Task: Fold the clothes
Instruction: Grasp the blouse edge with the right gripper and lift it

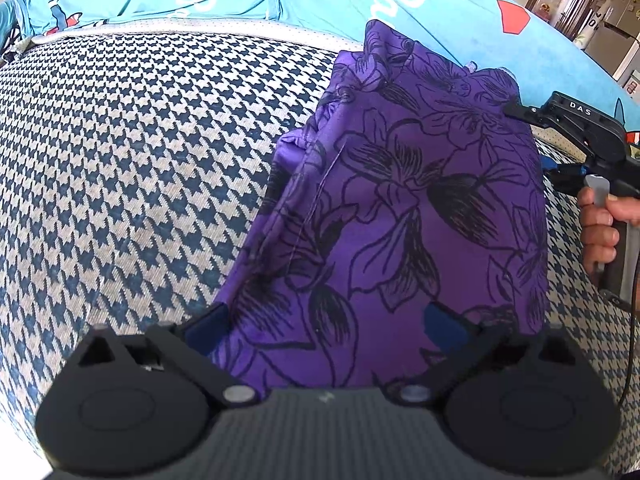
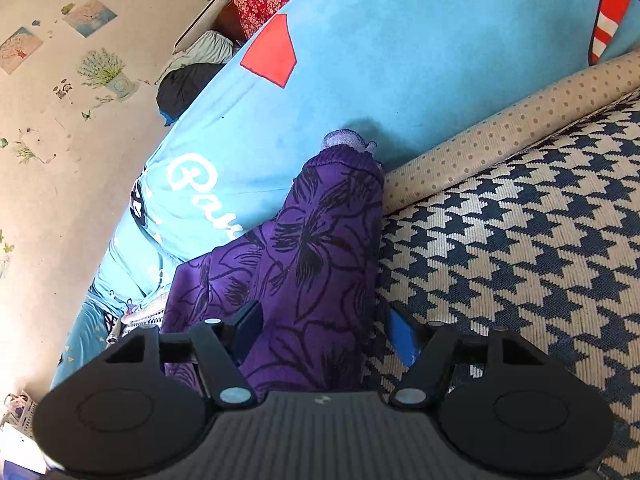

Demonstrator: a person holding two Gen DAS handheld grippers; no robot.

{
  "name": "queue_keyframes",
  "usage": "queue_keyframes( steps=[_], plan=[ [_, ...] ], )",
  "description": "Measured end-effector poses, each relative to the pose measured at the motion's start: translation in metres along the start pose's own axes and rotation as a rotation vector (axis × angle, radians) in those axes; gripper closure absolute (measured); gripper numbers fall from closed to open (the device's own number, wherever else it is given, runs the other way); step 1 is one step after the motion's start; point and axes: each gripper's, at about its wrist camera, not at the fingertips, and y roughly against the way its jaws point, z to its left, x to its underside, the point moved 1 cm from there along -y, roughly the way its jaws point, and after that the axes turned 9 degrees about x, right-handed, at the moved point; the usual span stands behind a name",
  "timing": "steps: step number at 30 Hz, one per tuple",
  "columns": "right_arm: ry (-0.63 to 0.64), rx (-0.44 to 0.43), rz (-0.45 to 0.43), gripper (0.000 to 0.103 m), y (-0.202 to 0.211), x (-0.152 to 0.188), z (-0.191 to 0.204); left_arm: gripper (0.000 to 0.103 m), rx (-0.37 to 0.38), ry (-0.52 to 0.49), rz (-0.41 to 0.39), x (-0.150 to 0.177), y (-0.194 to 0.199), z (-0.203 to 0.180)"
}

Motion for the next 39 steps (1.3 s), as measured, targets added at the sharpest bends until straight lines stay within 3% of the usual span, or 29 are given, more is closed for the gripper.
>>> queue_keyframes(
  steps=[3, 10, 14, 18, 30, 39],
  plan=[
    [-0.006, -0.034, 0.008, 0.049, -0.008, -0.001, -0.001, 0.000, 0.004, 0.000, 0.002, 0.000, 0.000, 0.000],
    [0.002, -0.078, -0.017, 0.058, -0.023, 0.001, 0.001, 0.000, 0.007, 0.000, 0.013, -0.001, -0.003, 0.001],
    [0.021, -0.072, -0.033, 0.083, -0.030, 0.004, 0.003, 0.000, 0.003, -0.007, 0.017, -0.001, -0.005, 0.000],
    [0.001, -0.066, -0.046, 0.091, -0.032, 0.006, 0.002, 0.000, -0.003, -0.018, 0.025, -0.001, -0.009, -0.003],
    [0.239, 0.161, -0.260, 0.097, 0.019, 0.014, 0.064, 0.000, -0.034, -0.040, 0.029, -0.002, -0.015, -0.010],
    [0.264, 0.331, -0.384, 0.097, 0.082, 0.025, 0.065, 0.000, 0.042, -0.043, 0.032, 0.001, -0.012, -0.011]
  ],
)
